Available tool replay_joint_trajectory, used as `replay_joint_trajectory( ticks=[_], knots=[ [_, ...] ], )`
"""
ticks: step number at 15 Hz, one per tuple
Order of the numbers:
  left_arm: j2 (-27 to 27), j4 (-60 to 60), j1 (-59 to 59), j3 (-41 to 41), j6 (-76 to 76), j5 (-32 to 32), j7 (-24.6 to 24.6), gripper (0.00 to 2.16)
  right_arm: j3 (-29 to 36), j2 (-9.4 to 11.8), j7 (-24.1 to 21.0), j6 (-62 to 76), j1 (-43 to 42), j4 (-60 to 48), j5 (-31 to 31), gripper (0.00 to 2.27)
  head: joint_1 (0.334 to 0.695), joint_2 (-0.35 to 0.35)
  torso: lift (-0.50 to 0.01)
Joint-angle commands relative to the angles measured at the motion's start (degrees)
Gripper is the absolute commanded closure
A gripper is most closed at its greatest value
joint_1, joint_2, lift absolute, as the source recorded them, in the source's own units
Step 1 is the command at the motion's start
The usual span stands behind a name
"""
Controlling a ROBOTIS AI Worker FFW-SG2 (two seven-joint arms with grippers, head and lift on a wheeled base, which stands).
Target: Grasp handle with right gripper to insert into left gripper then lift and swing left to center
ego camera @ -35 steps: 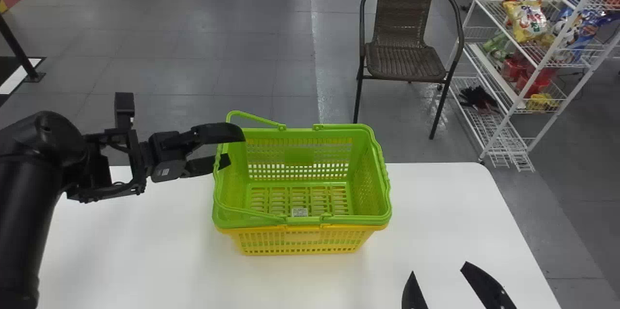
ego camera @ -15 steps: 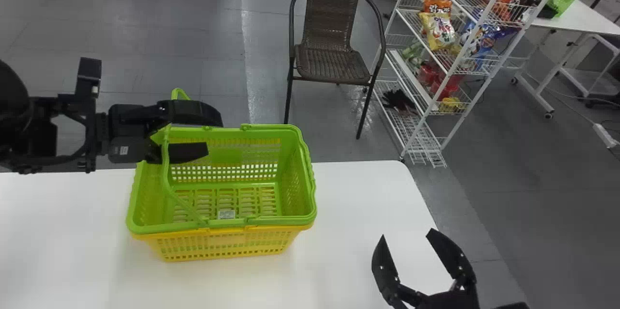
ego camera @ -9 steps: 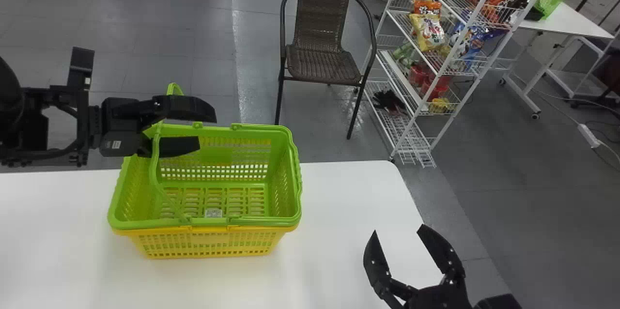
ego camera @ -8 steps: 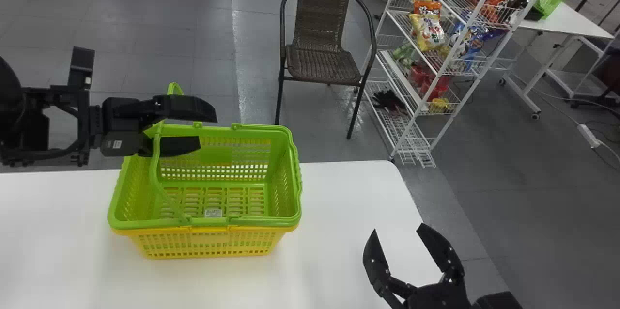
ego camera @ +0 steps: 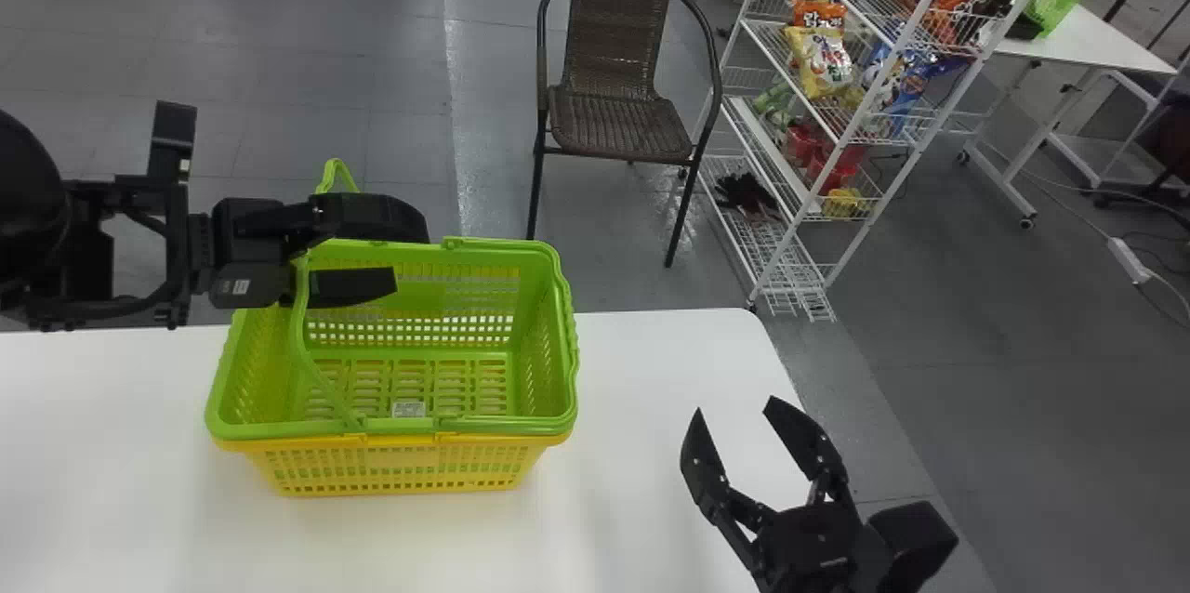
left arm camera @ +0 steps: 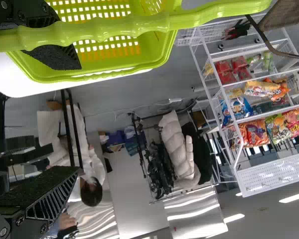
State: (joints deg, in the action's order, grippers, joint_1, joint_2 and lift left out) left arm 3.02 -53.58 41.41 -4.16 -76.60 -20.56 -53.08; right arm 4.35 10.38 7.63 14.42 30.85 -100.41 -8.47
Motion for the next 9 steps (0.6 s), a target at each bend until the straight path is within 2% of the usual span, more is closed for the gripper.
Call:
replay_joint_trajectory(
  ticks=[1,2,5,9],
  knots=[
    [0.06,-0.29,0.16,0.12,-0.01,0.08,0.08,0.10,-0.13,0.08,-0.33,-2.78,-1.50,0.22,0.38,1.50,0.695,-0.272,0.000],
    [0.06,-0.47,0.16,0.12,-0.01,0.17,0.26,0.10,-0.13,0.08,-0.77,-4.19,-2.20,0.39,0.73,1.78,0.695,-0.271,0.000],
    [0.06,-0.64,-0.01,0.21,1.05,0.17,0.87,0.10,-0.30,0.16,-1.12,-5.24,-3.34,0.92,1.96,2.03,0.695,-0.270,0.000],
    [0.06,-0.64,-0.01,0.12,3.33,1.58,1.05,0.11,-0.74,0.16,-1.39,-5.77,-5.01,2.77,3.72,2.05,0.695,-0.263,0.000]
  ],
)
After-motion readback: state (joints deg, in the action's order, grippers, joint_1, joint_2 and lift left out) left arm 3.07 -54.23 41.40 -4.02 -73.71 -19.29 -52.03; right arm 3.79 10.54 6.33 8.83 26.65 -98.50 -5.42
